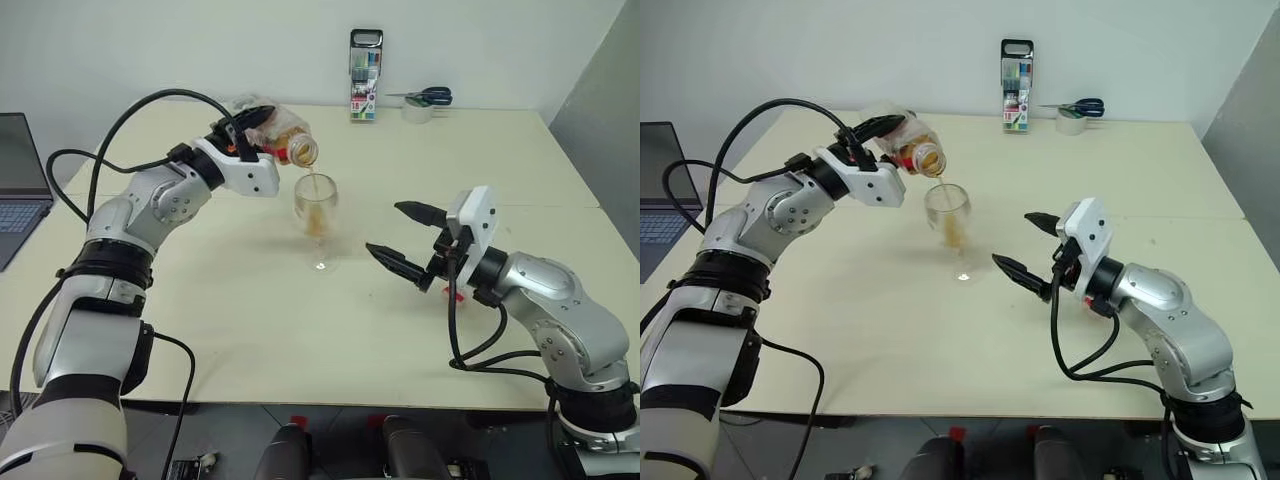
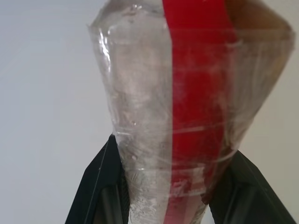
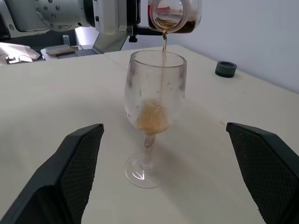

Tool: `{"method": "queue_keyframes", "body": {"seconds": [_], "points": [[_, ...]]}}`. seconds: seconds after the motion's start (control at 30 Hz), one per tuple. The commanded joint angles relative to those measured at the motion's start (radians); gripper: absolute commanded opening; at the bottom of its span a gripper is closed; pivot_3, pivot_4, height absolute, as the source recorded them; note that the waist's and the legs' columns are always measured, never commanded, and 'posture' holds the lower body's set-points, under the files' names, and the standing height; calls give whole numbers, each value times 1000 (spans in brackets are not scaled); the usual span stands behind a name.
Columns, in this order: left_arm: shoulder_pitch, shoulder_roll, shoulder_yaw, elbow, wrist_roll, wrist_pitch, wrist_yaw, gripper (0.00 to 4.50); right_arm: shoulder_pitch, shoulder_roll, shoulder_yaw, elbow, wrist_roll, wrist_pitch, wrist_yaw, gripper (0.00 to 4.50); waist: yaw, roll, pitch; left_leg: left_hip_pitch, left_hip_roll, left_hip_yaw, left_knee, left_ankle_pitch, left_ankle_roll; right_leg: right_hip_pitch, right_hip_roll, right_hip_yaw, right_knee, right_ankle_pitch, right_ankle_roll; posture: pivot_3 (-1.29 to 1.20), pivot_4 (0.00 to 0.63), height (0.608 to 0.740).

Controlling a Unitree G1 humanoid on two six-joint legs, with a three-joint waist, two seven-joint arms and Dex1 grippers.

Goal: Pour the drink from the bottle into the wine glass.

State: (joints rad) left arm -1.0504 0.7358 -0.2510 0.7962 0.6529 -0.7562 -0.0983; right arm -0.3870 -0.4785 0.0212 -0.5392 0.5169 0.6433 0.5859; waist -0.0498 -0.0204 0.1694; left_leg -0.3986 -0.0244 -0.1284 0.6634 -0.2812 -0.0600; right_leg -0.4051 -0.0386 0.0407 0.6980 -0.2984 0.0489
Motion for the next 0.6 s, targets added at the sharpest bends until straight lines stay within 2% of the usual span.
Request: {"method": "queue_keyframes", "body": {"seconds": [0.03,0.6], "points": [[-41,23,9,-11,-6,-13,25,1692,-16,12,-18,-52,25,-9,-14,4500,-1,0,0,0,0,0,0,0,0,0,0,0,0,0,0,0,150,740],[-50,35,6,-9,12,-29,32,1692,32,24,19,-66,26,-45,27,4500,-3,0,0,0,0,0,0,0,-1,0,0,0,0,0,0,0,150,740]]}}
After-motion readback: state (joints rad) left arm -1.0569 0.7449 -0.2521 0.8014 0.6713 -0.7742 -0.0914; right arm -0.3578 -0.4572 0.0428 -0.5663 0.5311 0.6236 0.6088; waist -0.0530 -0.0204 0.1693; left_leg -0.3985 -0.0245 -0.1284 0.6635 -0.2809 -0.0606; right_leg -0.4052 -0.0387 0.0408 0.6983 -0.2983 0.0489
